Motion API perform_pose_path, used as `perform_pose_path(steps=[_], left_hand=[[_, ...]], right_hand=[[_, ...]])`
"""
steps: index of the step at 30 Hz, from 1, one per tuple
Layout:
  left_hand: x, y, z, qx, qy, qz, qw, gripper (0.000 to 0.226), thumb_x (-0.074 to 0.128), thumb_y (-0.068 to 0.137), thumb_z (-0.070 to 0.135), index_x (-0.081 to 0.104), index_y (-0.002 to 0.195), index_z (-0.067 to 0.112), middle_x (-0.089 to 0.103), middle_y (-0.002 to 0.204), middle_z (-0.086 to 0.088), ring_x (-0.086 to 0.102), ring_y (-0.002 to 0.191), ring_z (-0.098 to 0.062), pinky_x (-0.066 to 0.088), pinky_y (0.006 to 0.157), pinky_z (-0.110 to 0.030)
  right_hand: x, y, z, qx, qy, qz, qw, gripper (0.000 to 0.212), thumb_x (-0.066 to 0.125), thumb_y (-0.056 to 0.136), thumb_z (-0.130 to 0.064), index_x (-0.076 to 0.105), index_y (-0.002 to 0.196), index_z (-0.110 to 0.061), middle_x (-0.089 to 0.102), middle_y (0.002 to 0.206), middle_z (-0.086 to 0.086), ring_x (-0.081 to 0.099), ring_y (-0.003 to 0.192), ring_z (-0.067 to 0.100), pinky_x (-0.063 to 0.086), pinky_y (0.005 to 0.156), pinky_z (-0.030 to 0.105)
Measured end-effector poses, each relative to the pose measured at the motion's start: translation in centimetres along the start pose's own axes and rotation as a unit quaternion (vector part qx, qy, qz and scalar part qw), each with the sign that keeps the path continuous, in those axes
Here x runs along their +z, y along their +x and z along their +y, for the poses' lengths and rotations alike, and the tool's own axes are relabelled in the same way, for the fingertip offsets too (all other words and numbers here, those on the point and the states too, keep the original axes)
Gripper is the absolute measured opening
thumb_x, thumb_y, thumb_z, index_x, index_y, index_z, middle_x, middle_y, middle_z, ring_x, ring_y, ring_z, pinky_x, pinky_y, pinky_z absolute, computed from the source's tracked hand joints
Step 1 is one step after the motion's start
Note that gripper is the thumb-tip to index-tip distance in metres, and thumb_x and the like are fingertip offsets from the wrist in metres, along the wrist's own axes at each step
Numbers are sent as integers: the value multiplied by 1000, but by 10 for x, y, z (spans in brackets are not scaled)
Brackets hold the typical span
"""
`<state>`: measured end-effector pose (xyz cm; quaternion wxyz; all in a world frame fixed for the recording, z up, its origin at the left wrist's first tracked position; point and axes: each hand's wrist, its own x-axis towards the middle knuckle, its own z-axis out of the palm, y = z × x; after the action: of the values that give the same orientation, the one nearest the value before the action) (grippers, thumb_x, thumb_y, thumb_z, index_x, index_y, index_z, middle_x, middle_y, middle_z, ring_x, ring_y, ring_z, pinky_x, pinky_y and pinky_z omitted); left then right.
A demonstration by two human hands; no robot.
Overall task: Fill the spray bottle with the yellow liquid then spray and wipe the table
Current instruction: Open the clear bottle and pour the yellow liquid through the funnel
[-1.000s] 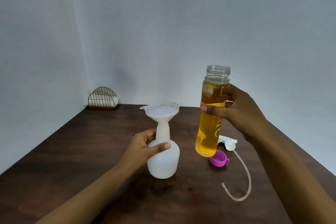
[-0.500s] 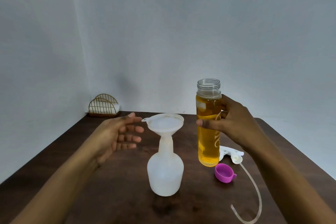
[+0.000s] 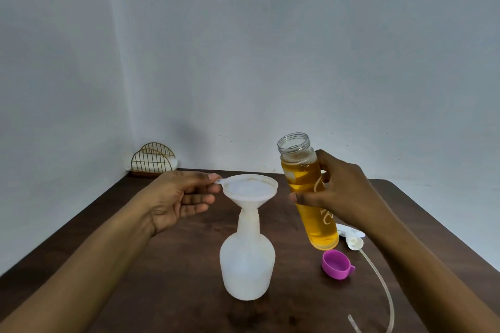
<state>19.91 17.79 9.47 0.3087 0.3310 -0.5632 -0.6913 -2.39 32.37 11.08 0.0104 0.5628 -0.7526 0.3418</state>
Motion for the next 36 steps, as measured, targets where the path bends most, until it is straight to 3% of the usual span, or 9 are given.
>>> perform_pose_path(steps=[7,13,20,25,36], left_hand=[[5,4,-1,-17,-16,-9,1000,22,68,73,17,70,89,3,70,62,-4,62,44,-6,52,42,-17],[6,6,0,-22,-27,-13,999,15,67,76,14,70,86,3,69,61,-4,62,44,-6,52,41,-17],[4,5,0,-36,-36,-15,999,12,67,77,13,70,84,4,70,60,-4,63,44,-7,52,41,-17],[7,3,0,-40,-33,-13,999,21,70,66,14,70,84,3,70,60,-4,64,45,-7,52,41,-17],[8,3,0,-17,-36,6,999,7,66,78,8,71,78,3,69,58,-5,65,45,-7,53,43,-17]], right_hand=[[-1,6,2,-12,-39,-12,999,53,80,61,-47,51,103,-33,57,95,-14,56,89,12,45,74,28],[-2,12,1,-32,-84,-26,996,61,79,61,-50,53,112,-29,61,97,-9,58,91,15,49,76,31],[-4,16,-2,-62,-133,-28,989,63,79,64,-45,52,117,-26,52,93,-11,55,91,15,46,77,30],[-5,17,0,-63,-149,-35,986,65,78,66,-41,50,123,-28,61,109,-5,54,94,15,40,74,27],[-7,15,7,-63,-164,-38,984,64,78,65,-40,50,121,-30,62,109,-5,57,98,18,46,78,31]])
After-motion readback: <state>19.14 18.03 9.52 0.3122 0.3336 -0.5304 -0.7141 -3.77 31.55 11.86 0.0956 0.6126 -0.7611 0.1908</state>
